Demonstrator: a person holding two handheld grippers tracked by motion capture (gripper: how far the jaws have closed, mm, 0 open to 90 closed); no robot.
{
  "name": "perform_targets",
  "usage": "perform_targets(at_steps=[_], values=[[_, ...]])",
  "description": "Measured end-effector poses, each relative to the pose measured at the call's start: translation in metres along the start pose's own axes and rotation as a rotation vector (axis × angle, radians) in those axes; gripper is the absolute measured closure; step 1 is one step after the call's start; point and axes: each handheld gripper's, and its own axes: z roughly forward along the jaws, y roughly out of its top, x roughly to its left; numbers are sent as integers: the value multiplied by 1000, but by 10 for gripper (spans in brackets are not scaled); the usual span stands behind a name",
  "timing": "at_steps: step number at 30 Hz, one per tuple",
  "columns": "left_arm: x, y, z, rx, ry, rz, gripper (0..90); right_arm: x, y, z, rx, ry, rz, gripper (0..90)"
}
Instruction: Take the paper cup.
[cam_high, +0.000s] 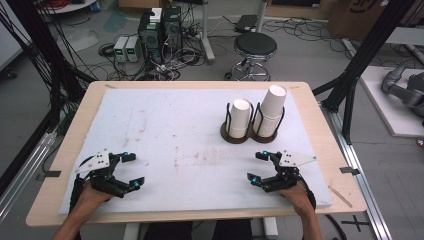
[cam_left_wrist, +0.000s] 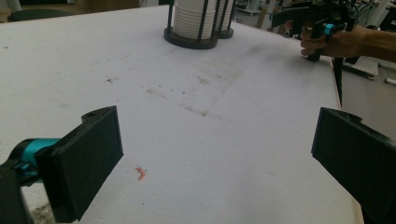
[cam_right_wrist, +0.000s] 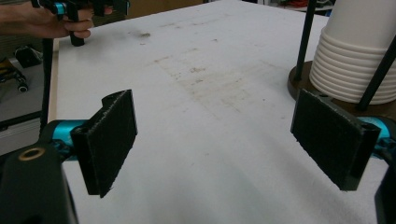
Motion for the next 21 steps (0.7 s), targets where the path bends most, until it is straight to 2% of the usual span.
perform_targets(at_steps=[8, 11, 13, 16, 21], values=[[0, 0, 0, -1, -1, 0, 18, 1, 0, -1, -4, 5, -7, 150], [0, 0, 0, -2, 3, -5, 18, 1, -1, -2, -25, -2, -12, 150], [1, 0, 0, -2, -1, -10, 18, 0, -2, -5, -45, 7, 10, 150], [1, 0, 0, -4, 2, -16, 18, -1, -3, -6, -68, 9, 12, 150], [-1, 0, 0, 3, -2, 6, 18, 1, -3, -6, -60, 6, 2, 150]])
